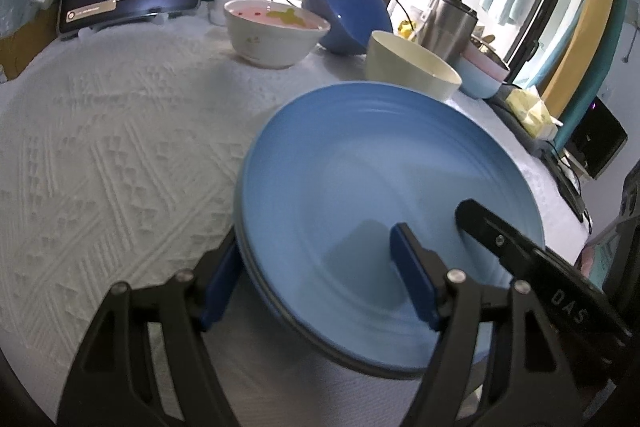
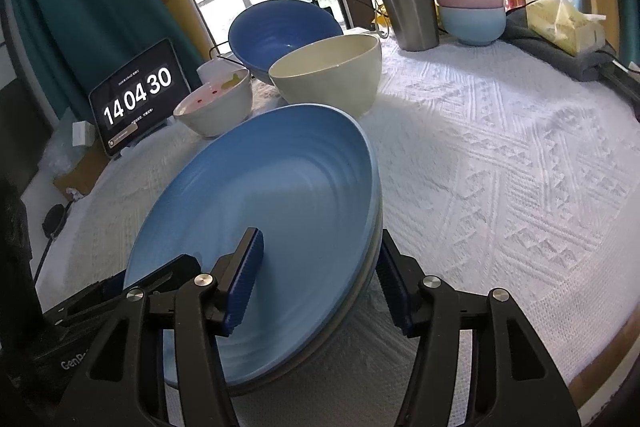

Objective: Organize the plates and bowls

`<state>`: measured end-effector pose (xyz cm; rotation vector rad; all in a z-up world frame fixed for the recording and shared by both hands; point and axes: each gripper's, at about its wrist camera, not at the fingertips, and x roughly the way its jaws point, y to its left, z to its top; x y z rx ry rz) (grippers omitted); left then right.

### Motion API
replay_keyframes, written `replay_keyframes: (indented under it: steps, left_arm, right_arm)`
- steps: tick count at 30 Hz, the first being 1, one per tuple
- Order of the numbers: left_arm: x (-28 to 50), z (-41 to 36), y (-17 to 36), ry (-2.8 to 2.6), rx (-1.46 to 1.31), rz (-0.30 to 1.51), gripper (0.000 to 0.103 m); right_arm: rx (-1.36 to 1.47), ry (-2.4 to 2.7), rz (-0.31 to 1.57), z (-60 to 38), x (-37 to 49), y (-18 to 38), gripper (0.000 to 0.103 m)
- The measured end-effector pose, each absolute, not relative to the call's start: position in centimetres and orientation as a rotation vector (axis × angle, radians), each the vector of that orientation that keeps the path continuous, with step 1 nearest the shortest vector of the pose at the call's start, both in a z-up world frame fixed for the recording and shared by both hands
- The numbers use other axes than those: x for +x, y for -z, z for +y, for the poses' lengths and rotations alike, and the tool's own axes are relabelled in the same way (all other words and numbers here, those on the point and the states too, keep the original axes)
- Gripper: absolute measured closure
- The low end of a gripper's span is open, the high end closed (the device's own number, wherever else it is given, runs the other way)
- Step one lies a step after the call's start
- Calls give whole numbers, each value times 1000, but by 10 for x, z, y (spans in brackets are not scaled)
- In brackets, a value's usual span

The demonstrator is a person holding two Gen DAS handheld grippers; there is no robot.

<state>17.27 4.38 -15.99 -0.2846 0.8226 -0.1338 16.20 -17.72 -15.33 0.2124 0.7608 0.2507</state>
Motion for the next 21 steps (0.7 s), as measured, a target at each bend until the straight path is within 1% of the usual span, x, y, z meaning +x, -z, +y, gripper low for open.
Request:
replay_keyframes:
  steps: [7, 16, 21]
  left_arm:
    - [171, 54, 160, 150, -327, 815, 30]
    - [168, 62, 160, 142, -351, 799, 30]
    - [167, 69, 161, 111, -368, 793, 30]
  right_arm:
    - [195, -244, 740, -171, 163, 148, 44]
    - [247, -254, 729, -173, 168, 146, 55]
    - [244, -271, 739, -167, 169, 145, 56]
